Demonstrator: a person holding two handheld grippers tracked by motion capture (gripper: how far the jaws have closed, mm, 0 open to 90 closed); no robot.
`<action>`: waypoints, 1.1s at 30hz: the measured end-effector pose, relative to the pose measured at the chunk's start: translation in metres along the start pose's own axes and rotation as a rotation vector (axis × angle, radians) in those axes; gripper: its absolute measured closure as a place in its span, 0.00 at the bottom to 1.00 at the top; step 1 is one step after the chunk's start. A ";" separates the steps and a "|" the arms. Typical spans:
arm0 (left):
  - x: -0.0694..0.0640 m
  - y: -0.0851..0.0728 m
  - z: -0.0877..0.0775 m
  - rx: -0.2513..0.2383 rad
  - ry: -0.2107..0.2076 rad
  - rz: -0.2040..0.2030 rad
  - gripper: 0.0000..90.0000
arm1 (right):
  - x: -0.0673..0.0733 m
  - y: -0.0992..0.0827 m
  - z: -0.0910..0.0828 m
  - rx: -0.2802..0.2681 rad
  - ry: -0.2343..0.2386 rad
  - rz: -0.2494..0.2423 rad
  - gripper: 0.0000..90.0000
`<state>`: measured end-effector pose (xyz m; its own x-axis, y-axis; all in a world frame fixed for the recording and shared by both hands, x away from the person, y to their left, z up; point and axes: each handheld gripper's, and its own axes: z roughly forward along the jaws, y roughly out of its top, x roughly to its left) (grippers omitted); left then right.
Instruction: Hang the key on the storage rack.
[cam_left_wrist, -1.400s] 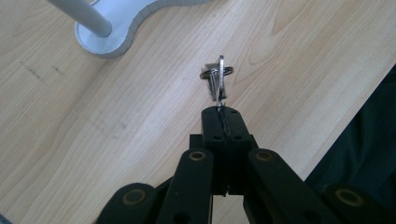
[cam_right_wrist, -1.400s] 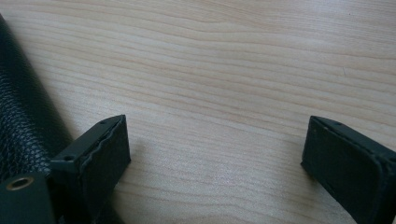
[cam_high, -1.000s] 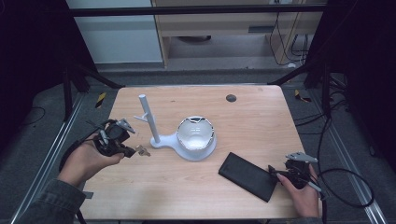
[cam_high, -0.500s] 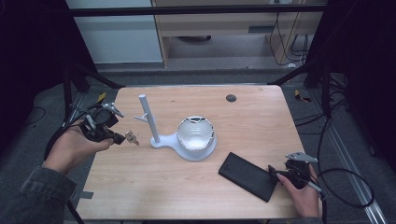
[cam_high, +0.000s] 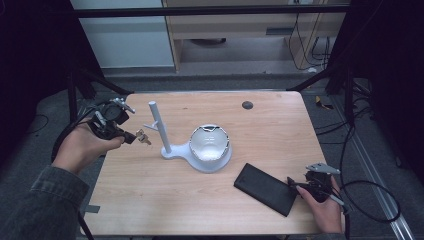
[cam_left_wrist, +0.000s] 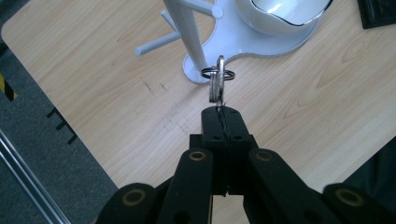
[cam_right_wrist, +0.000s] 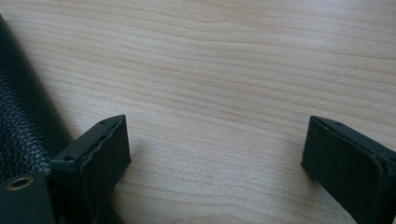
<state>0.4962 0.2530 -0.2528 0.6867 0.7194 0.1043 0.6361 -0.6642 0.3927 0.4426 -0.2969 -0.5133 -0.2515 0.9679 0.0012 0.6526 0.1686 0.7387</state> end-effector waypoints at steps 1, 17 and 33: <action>0.000 0.002 -0.001 -0.003 0.003 -0.003 1.00 | 0.000 0.000 0.000 0.000 -0.001 0.001 0.09; -0.001 0.029 0.004 0.000 0.011 -0.001 1.00 | 0.000 0.000 0.000 0.000 0.000 0.000 0.09; -0.001 0.037 0.012 0.012 0.027 0.000 1.00 | 0.000 0.000 0.000 0.000 0.000 0.000 0.09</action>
<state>0.5238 0.2250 -0.2495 0.6768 0.7248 0.1287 0.6407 -0.6661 0.3817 0.4426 -0.2969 -0.5132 -0.2512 0.9679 0.0008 0.6527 0.1688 0.7386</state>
